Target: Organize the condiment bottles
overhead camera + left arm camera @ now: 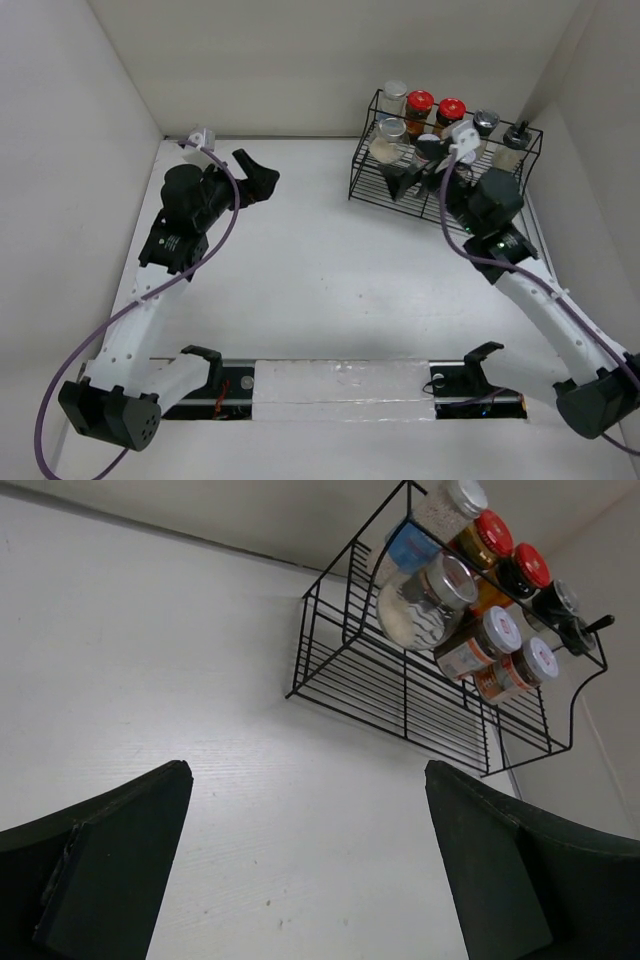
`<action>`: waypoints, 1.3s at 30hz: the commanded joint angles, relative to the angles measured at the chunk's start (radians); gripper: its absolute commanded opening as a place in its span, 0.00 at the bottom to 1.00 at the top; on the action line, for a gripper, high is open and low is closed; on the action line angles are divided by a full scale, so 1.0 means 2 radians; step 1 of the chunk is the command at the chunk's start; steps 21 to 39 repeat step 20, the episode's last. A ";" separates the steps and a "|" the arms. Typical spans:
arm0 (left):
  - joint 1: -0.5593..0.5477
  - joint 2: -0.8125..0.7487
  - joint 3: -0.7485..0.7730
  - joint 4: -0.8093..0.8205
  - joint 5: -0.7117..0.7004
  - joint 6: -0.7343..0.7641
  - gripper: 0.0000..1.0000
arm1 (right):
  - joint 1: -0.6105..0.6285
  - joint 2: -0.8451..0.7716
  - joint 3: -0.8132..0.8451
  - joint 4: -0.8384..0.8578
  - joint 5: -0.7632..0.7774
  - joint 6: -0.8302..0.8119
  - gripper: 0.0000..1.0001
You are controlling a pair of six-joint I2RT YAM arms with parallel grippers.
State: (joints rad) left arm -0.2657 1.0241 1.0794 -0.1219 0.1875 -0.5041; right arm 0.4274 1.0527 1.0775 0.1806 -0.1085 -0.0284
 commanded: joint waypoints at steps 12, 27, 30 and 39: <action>0.002 -0.049 -0.026 0.061 0.034 -0.010 1.00 | 0.203 0.076 -0.170 0.005 -0.026 -0.014 0.99; 0.002 -0.098 -0.083 0.122 0.072 -0.026 1.00 | 0.232 0.092 -0.148 0.010 0.019 -0.003 0.99; 0.002 -0.098 -0.083 0.122 0.072 -0.026 1.00 | 0.232 0.092 -0.148 0.010 0.019 -0.003 0.99; 0.002 -0.098 -0.083 0.122 0.072 -0.026 1.00 | 0.232 0.092 -0.148 0.010 0.019 -0.003 0.99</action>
